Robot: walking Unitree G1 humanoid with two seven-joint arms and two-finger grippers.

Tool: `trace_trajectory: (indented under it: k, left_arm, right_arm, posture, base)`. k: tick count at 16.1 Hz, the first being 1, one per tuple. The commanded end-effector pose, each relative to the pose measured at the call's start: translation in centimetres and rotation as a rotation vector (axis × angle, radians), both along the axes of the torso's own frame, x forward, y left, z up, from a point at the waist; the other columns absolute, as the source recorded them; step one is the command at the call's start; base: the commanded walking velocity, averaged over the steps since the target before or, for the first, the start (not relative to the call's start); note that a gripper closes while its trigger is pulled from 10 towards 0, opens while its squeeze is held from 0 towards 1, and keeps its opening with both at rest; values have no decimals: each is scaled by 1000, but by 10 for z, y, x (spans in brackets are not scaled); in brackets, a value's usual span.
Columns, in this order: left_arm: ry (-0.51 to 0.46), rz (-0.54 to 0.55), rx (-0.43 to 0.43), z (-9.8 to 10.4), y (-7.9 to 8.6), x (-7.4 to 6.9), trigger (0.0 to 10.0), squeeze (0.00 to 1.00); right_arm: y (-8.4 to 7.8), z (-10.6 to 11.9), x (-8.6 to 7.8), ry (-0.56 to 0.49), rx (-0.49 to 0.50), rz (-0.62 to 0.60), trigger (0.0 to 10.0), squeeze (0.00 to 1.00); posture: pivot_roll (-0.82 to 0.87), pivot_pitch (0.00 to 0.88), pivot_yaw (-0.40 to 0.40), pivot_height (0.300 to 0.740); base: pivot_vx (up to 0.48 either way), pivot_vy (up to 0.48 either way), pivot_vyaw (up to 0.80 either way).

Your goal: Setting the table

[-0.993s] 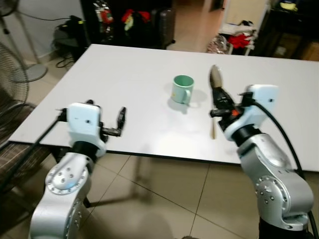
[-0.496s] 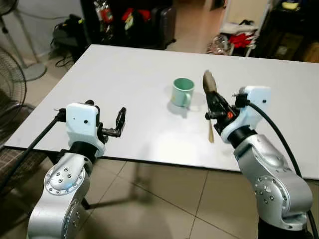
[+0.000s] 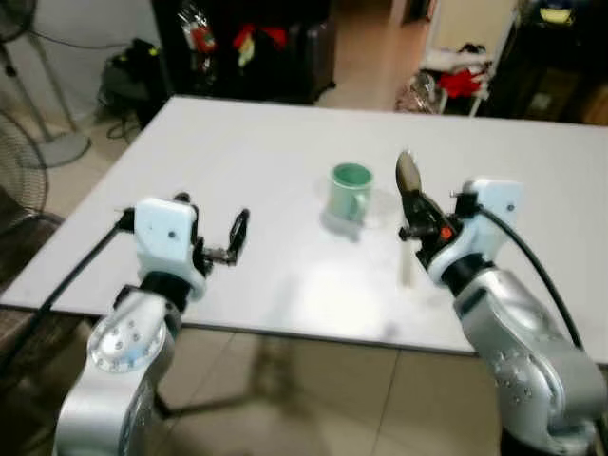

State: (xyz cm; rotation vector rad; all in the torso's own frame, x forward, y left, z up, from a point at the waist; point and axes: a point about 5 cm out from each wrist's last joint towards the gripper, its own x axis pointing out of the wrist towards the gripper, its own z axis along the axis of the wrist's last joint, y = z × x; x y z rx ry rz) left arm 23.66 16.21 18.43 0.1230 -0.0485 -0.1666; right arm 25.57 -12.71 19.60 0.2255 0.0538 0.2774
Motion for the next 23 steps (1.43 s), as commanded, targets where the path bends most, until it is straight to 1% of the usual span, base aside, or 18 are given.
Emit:
trace_trajectory:
  k: [1, 4, 8, 10, 13, 14, 15, 16, 18, 19, 23]
  left_arm:
    - [-2, -2, 5, 2, 0, 1, 10000, 0]
    - [2, 32, 24, 0, 5, -1, 10000, 0]
    - [15, 24, 32, -1, 6, -2, 10000, 0]
    - [40, -28, 53, -4, 3, -1, 10000, 0]
    - [70, -78, 57, -8, 0, 0, 10000, 0]
    - [75, -108, 64, -8, -1, -1, 10000, 0]
    - [81, -129, 52, -8, -1, -2, 10000, 0]
    - [83, -136, 45, -8, -1, -2, 10000, 0]
    - [106, -229, 13, -8, -5, -7, 10000, 0]
    - [120, -285, 23, -9, -8, -10, 10000, 0]
    - [145, -363, 10, -10, -13, -13, 10000, 0]
  right_arm:
    - [2, 6, -2, -21, 0, 20, 10000, 0]
    - [4, 6, -2, -16, -4, 46, 10000, 0]
    - [7, 3, 2, 8, -13, 63, 10000, 0]
    - [7, 2, 9, 38, -50, 68, 10000, 0]
    - [5, 1, 18, 83, -67, 71, 10000, 0]
    - [4, -1, 20, 117, -27, 69, 10000, 0]
    - [3, -3, 20, 154, 18, 70, 10000, 0]
    - [3, -4, 21, 167, 30, 72, 10000, 0]
    - [0, -10, 22, 253, 76, 107, 10000, 0]
    - [-2, -14, 23, 290, 78, 109, 10000, 0]
    - [-9, -22, 25, 357, 56, 122, 10000, 0]
  posture:
    - [-84, 32, -2, 740]
    - [-78, 32, -7, 740]
    - [-77, 28, -4, 740]
    - [-79, 26, -1, 740]
    - [-77, 26, -7, 740]
    - [-79, 23, -11, 740]
    - [-81, 23, -14, 740]
    - [-81, 23, -14, 740]
    - [-81, 20, -16, 740]
    - [-82, 21, -13, 740]
    - [-79, 16, -3, 740]
  base:
    - [244, 0, 0]
    - [0, 0, 0]
    - [0, 0, 0]
    - [0, 0, 0]
    - [0, 0, 0]
    - [0, 0, 0]
    - [0, 0, 0]
    - [0, 0, 0]
    - [0, 0, 0]
    - [0, 0, 0]
    - [0, 0, 0]
